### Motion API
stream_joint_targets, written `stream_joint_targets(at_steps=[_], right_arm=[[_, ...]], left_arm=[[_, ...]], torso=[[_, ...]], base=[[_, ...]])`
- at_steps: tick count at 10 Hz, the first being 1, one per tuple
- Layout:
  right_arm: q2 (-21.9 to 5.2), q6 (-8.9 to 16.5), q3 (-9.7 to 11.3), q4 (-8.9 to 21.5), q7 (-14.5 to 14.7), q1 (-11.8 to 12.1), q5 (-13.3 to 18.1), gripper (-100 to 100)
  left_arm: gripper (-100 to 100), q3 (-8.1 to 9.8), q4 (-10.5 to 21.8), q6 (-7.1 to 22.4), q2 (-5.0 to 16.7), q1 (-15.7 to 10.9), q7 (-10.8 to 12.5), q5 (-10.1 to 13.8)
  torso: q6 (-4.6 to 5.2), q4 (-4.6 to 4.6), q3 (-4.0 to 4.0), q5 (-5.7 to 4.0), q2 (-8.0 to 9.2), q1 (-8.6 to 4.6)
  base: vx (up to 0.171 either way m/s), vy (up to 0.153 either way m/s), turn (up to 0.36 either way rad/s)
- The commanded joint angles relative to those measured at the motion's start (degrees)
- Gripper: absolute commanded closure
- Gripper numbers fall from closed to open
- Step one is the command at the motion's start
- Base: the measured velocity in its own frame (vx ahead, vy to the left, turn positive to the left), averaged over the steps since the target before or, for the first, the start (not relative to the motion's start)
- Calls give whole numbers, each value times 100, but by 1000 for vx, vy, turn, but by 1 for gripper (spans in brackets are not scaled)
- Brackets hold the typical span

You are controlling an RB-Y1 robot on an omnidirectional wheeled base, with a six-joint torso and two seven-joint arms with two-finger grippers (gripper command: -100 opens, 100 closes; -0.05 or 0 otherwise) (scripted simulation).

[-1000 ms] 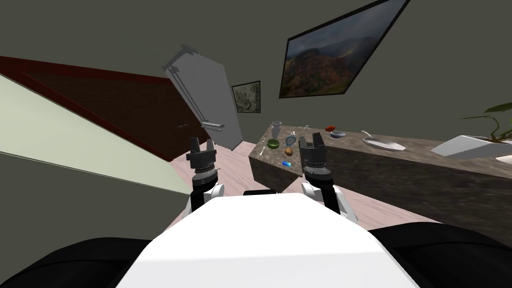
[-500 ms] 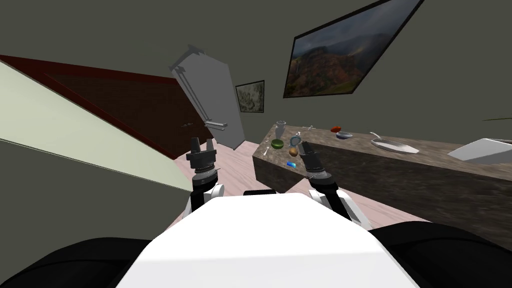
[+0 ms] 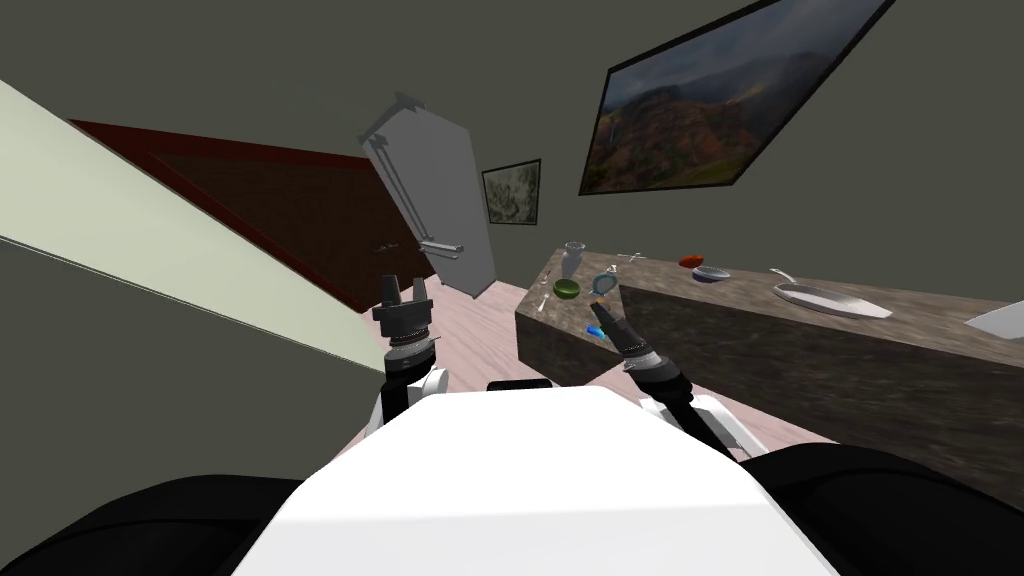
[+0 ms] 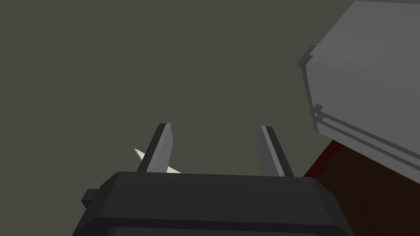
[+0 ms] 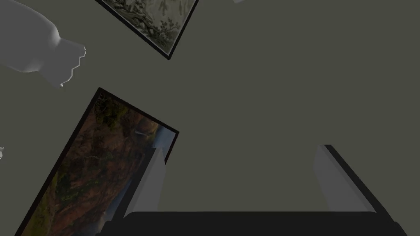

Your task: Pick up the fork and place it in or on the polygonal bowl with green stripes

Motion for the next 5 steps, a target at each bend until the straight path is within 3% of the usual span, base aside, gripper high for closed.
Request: stream_joint_targets(at_steps=[1, 2, 3, 4, 5], right_arm=[[-286, 32, -74, 144, 286, 251, 196, -100], [-362, 32, -74, 144, 315, 251, 196, -100], [-599, 78, -158, 243, 535, 464, 356, -100], [-650, 78, -158, 243, 538, 482, 356, -100], [-873, 122, -244, 345, 763, 714, 517, -100]], left_arm=[[0, 0, 0, 0, 0, 0, 0, 0], [0, 0, 0, 0, 0, 0, 0, 0], [0, 0, 0, 0, 0, 0, 0, 0], [0, 0, 0, 0, 0, 0, 0, 0], [0, 0, 0, 0, 0, 0, 0, 0]], torso=[[0, 0, 0, 0, 0, 0], [-2, 0, -1, -1, -2, -6], [0, 0, -1, -3, -2, -14], [-2, -1, -3, -2, -5, -10], [-1, -1, -3, -3, -5, -13]], base=[[11, 72, 93], [12, 48, 53], [27, 65, 121], [19, 55, 51], [17, 63, 125]])
